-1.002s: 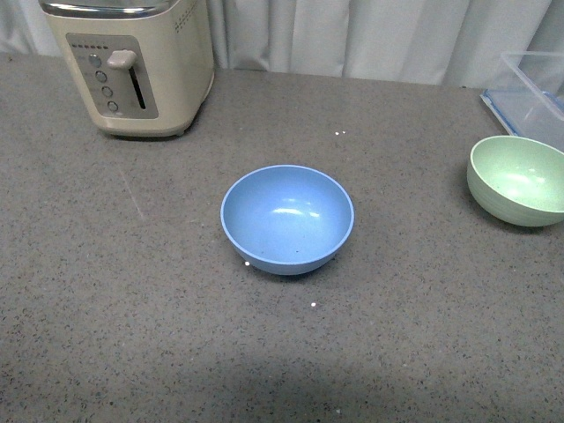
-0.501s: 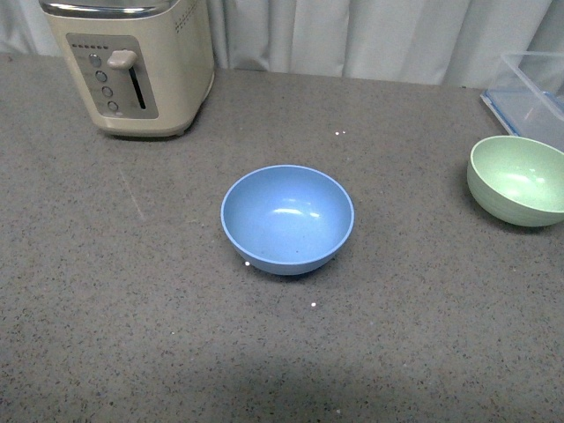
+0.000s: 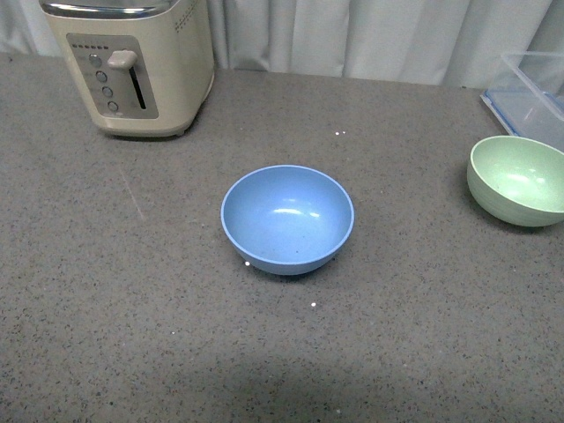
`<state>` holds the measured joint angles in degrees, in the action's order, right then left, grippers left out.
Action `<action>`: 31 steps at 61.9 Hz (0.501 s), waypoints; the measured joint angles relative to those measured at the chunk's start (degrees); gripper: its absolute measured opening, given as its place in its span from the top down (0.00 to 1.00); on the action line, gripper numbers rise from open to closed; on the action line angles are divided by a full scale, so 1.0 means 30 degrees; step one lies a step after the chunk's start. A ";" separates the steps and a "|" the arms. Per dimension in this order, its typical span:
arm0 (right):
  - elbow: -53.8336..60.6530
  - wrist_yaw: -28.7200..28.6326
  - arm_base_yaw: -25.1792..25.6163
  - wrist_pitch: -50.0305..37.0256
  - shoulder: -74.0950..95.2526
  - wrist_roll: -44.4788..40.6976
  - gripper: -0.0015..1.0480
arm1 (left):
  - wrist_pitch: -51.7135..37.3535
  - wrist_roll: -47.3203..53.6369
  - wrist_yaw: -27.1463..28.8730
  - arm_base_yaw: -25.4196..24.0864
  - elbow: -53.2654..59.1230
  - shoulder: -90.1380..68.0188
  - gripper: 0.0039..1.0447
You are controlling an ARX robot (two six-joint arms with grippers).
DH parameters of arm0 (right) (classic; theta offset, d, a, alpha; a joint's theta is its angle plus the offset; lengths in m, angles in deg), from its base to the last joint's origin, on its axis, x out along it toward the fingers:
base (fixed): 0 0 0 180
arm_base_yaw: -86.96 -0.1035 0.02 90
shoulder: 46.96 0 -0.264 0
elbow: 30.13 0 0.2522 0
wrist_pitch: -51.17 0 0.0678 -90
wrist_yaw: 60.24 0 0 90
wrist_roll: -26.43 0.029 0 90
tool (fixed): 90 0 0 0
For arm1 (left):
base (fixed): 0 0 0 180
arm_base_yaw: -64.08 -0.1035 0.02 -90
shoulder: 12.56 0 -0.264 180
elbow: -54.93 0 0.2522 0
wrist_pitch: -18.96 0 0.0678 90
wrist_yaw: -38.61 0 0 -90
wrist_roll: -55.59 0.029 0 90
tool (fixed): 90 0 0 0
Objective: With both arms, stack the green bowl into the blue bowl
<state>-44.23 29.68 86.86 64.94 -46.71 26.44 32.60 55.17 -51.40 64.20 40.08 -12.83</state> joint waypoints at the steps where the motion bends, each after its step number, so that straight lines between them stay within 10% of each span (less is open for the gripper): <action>1: 0.0000 0.0000 0.0000 0.0000 0.0000 0.0000 0.09 | 0.0000 -0.0007 0.0007 0.0000 0.0000 0.0000 0.80; 11: -0.2142 0.4102 -0.0801 0.3373 0.4670 0.1115 0.09 | 0.0007 0.0000 0.0007 0.0000 0.0000 0.0029 0.52; 26: -0.4860 0.0109 0.2703 -0.9449 1.7850 -0.2004 0.09 | 0.0029 0.0007 0.0015 0.0000 0.0000 0.0029 0.05; 31: -0.6696 -0.1421 0.3337 -1.0397 2.1515 -0.2426 0.09 | 0.0029 0.0029 0.0015 0.0000 0.0000 0.0029 0.06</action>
<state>-64.32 25.42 96.87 33.75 17.83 19.16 32.69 55.25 -51.36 64.20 40.08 -12.74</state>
